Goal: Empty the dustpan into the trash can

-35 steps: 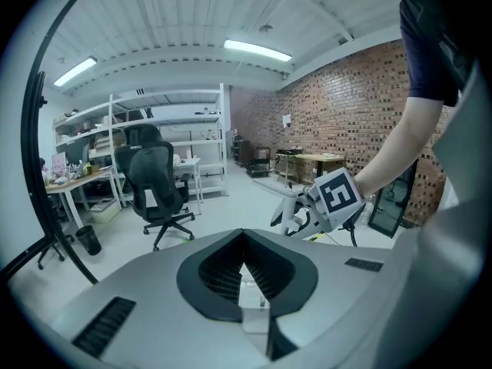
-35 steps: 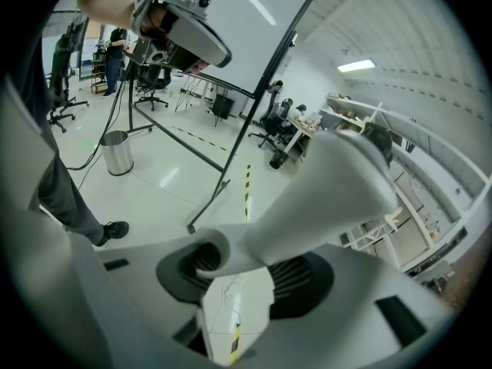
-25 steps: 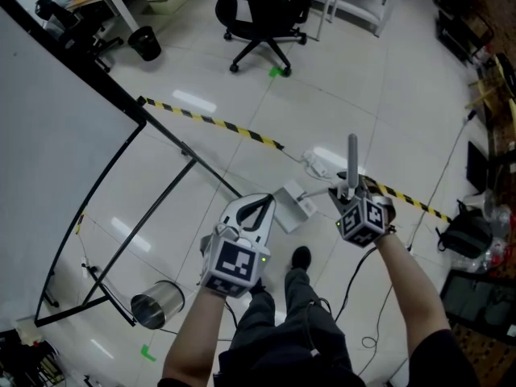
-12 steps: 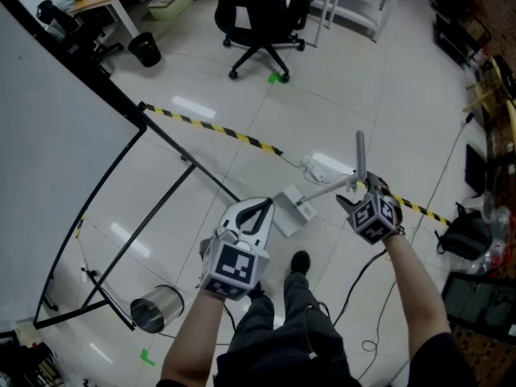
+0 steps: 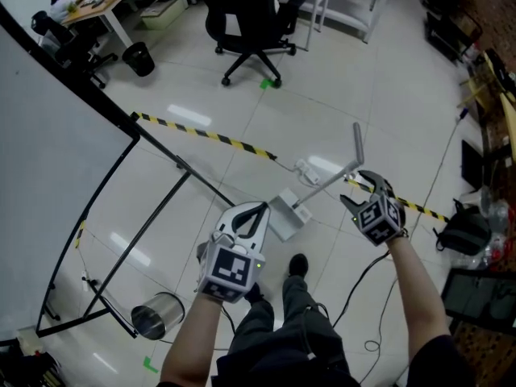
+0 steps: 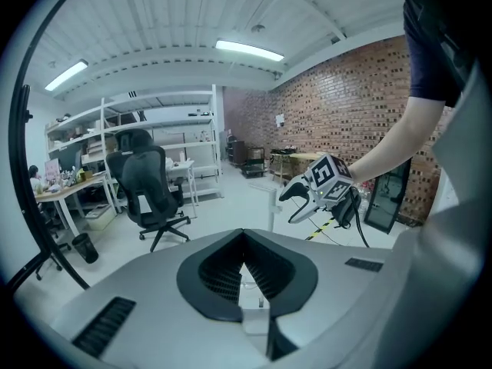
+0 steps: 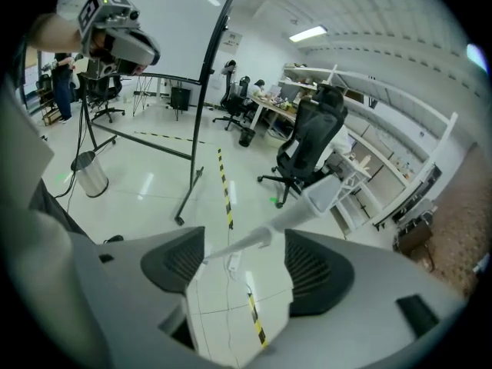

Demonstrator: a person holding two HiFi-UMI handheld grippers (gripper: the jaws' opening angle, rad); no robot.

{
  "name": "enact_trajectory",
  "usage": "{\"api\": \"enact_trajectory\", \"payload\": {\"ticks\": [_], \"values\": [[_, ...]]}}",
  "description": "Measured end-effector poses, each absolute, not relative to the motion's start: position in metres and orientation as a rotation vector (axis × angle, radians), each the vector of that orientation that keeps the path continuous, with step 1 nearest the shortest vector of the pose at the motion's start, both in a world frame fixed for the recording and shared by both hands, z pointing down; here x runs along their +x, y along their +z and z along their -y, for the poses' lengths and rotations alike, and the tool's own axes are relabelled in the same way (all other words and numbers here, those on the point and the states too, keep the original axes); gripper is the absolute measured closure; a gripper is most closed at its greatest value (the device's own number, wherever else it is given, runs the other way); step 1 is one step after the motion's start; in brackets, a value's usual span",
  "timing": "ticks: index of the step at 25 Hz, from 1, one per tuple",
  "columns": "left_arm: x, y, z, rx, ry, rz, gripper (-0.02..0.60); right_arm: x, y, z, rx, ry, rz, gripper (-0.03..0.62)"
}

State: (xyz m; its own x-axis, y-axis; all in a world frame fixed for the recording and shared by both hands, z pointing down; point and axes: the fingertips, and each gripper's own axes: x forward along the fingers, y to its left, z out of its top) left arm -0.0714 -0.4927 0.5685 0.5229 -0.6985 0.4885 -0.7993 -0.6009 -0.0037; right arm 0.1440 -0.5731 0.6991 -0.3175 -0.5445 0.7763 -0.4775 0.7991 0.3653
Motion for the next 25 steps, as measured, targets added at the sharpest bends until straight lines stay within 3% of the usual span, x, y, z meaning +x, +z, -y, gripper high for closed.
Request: {"api": "enact_trajectory", "payload": {"ticks": [25], "values": [[-0.007, 0.531, 0.509, 2.711, 0.669, 1.159, 0.583, 0.208, 0.645, 0.552, 0.945, -0.095, 2.02, 0.238]]}}
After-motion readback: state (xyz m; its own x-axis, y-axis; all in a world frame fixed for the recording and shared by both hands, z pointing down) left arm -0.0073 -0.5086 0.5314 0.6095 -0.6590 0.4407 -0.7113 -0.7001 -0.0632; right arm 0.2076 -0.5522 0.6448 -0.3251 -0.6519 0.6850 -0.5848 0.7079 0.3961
